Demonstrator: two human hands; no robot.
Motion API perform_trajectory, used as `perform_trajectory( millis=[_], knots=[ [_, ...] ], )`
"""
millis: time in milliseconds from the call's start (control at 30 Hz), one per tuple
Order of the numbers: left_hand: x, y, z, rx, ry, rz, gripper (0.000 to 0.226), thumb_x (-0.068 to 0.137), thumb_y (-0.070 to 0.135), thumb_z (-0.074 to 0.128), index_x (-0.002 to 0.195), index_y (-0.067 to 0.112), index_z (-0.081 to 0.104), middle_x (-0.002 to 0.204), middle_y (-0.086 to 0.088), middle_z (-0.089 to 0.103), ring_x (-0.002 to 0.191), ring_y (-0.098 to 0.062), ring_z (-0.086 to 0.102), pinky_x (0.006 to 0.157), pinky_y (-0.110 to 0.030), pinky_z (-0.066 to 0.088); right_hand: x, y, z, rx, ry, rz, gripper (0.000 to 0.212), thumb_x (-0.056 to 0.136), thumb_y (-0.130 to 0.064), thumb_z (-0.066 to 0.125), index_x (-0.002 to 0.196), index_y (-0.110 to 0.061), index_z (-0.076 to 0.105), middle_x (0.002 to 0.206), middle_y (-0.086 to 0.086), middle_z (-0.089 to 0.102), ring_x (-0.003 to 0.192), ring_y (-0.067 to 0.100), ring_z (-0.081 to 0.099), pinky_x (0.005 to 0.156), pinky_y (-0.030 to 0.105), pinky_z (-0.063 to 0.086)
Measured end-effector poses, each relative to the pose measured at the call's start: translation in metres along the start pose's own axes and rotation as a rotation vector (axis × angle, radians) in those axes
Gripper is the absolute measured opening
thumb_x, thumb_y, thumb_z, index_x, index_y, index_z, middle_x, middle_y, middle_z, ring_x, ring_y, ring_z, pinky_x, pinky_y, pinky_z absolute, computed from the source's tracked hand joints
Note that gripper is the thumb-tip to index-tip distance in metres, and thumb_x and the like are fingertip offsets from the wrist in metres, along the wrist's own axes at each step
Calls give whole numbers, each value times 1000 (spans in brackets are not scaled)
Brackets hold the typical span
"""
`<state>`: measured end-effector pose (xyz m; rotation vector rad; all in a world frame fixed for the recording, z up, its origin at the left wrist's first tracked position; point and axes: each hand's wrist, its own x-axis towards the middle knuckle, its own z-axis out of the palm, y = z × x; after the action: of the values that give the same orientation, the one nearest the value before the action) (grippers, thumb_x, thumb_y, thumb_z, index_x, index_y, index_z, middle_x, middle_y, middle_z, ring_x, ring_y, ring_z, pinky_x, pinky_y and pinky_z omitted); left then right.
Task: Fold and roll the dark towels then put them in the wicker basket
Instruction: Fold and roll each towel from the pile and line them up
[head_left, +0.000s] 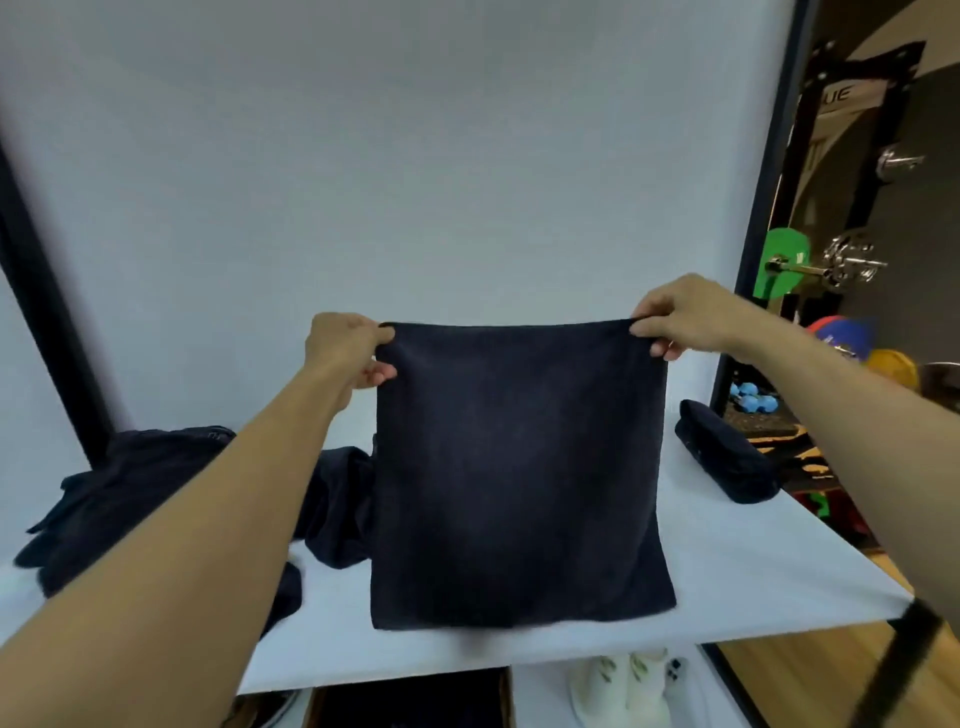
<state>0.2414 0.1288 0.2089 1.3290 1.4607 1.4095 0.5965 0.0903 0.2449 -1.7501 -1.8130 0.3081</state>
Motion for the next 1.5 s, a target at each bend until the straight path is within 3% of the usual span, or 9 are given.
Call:
perform_trajectory(
  millis=[333,567,700,833,967,1100,1200,1300,1500],
  knots=[
    [130,-133,82,236,100,-203,22,86,11,71,72,17,55,79,-3,60,51,-23,62,52,-29,53,143,96,155,-95,-29,2,5,87,-19,66,85,-19,71,74,-3,70,58,16,68,66,23,50],
    [150,-169,82,405,60,-191,17,74,10,82,79,4,67,64,-13,66,40,-11,61,39,-18,49,164,126,228,-160,89,-40,26,87,-40,65,75,-17,61,72,-1,65,73,22,60,73,37,50],
    [141,-188,79,347,58,-258,16,76,-4,78,84,1,65,92,-22,70,65,-24,70,71,-36,61,149,131,241,-191,74,-45,8,93,-21,58,98,-15,60,94,3,67,88,28,62,80,36,49],
    [119,-189,87,436,-60,-200,39,76,1,79,110,8,62,117,-10,58,97,-23,64,87,-32,54,122,127,240,-153,23,-5,29,94,-13,56,123,-16,58,122,4,60,109,25,58,90,32,42],
    [67,-179,81,623,-203,20,26,81,14,75,106,13,69,110,-3,67,96,-12,57,80,-19,39,70,124,234,-95,-77,146,19,90,-20,61,108,-17,65,109,2,66,101,25,60,84,31,46],
    [4,-181,59,689,-183,65,12,84,22,74,92,15,69,95,1,68,91,-16,61,80,-25,45,8,122,224,-63,-56,321,25,90,-30,65,108,-14,60,110,4,63,99,26,58,81,33,45],
    [-35,-189,38,748,-49,-22,22,84,34,72,81,14,65,86,-2,66,85,-26,62,70,-33,46,-37,120,214,-178,-67,443,40,89,-46,62,105,-10,54,103,8,61,90,30,57,71,34,42],
    [-65,-198,21,747,-99,-185,46,80,51,71,70,9,54,74,-7,65,72,-27,63,60,-33,46,-74,116,203,-240,-133,529,46,89,-53,59,80,-10,46,80,5,54,75,27,53,63,32,39],
    [-96,-197,19,392,-202,-380,51,82,22,77,56,13,34,60,-5,43,53,-24,44,49,-27,38,-99,110,192,132,-197,642,27,89,-18,66,74,-4,47,66,13,49,56,26,48,52,28,40]
  ],
)
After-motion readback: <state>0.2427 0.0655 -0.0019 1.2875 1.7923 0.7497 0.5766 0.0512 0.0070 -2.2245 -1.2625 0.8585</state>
